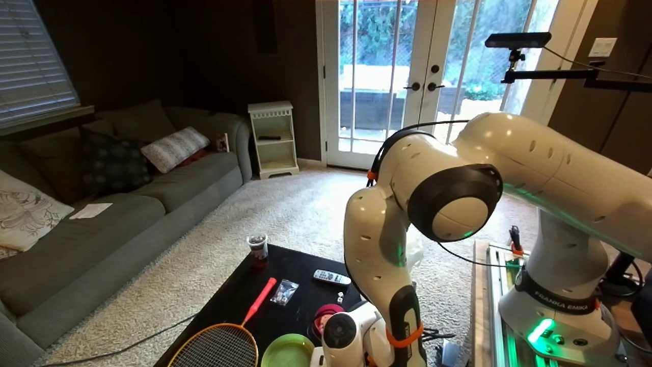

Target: Set the toy car straight

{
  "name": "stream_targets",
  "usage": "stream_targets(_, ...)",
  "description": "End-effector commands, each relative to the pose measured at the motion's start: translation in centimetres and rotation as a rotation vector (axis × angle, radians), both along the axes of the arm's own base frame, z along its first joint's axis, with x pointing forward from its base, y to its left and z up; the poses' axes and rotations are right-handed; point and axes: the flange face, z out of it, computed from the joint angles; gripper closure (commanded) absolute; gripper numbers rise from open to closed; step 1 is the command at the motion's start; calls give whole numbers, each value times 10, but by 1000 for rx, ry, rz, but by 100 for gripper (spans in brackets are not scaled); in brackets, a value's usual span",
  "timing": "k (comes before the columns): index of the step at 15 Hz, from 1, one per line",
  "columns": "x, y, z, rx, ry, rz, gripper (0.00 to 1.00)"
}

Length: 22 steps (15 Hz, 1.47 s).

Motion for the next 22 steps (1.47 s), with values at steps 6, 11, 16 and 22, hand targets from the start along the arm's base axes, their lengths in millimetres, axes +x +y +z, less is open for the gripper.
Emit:
stream_targets(6, 4, -6, -37, 24, 12, -25, 0)
stream_targets(11, 5, -15, -51, 22, 26, -38, 0)
stream_targets(16, 6, -21, -62, 33, 44, -50, 0)
stream_targets(22, 7, -24, -68, 50, 60, -49, 26)
